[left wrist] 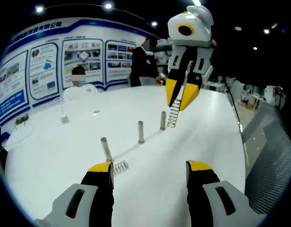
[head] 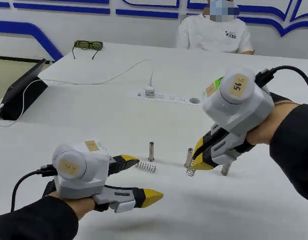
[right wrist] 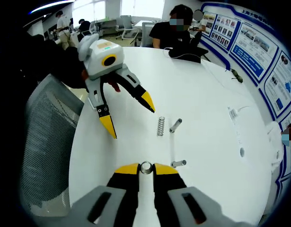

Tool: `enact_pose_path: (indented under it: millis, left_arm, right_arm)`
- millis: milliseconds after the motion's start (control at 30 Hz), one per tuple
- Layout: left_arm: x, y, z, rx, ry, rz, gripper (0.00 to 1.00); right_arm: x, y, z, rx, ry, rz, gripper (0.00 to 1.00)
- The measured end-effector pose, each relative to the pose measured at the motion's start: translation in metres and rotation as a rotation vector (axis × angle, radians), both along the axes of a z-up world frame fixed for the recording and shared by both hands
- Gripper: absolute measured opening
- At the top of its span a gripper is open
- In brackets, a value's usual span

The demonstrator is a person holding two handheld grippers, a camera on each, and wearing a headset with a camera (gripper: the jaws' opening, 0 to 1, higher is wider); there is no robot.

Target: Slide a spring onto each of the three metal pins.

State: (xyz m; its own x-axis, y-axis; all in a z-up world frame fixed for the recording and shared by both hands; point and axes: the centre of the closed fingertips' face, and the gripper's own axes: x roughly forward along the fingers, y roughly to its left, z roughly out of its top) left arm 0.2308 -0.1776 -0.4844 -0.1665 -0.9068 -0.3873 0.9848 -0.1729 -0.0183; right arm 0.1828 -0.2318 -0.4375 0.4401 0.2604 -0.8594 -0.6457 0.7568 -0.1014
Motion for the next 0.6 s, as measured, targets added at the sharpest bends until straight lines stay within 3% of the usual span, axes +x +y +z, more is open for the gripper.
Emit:
enact_pose_path:
  millis: [600]
  left_arm:
    - [0.003, 0.006, -0.004, 0.003, 0.011, 0.018, 0.64]
  right_arm:
    - [0.019, -0.032, 0.011, -0.027, -0.005, -0.052, 0.12]
